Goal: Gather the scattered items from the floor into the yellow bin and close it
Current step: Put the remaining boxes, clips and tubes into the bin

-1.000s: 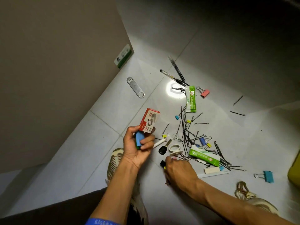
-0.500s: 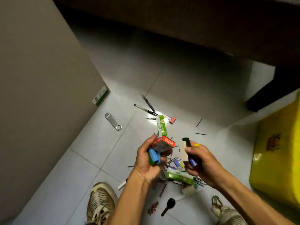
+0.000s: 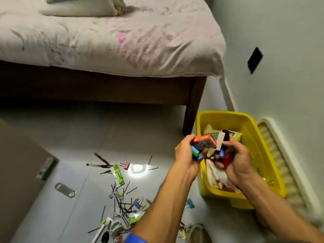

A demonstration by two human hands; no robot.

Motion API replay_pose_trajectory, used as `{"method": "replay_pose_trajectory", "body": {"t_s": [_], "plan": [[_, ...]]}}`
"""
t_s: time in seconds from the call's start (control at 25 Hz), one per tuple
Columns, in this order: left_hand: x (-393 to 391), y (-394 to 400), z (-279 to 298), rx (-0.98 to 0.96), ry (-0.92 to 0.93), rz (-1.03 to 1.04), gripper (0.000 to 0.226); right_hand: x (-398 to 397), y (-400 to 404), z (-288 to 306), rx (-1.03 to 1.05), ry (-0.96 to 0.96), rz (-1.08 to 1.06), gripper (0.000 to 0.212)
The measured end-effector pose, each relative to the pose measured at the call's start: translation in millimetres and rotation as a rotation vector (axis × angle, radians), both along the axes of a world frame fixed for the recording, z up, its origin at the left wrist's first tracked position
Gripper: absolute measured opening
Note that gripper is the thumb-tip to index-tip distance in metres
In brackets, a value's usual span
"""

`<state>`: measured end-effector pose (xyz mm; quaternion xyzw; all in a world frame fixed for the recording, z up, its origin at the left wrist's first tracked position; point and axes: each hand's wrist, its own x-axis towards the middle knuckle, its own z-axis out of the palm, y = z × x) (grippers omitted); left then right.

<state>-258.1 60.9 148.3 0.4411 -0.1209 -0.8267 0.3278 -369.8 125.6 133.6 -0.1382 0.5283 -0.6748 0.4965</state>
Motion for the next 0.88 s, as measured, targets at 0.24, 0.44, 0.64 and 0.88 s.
{"method": "replay_pose_trajectory", "body": {"t_s": [0.24, 0.44, 0.64, 0.88], "plan": [[-51, 30, 7, -0.105, 0.074, -0.181, 0.050, -54, 29, 18, -0.040, -0.014, -0.277, 0.027], [-23, 36, -19, -0.207, -0.068, -0.158, 0.054, -48, 34, 4, -0.025, 0.205, -0.165, 0.023], [82, 49, -72, -0.175, -0.345, -0.011, 0.040, 27, 27, -46, 0.127, 0.317, 0.544, 0.024], [189, 71, -169, -0.065, -0.776, -0.121, 0.019, 81, 37, -146, 0.543, 0.907, 1.068, 0.019]]}}
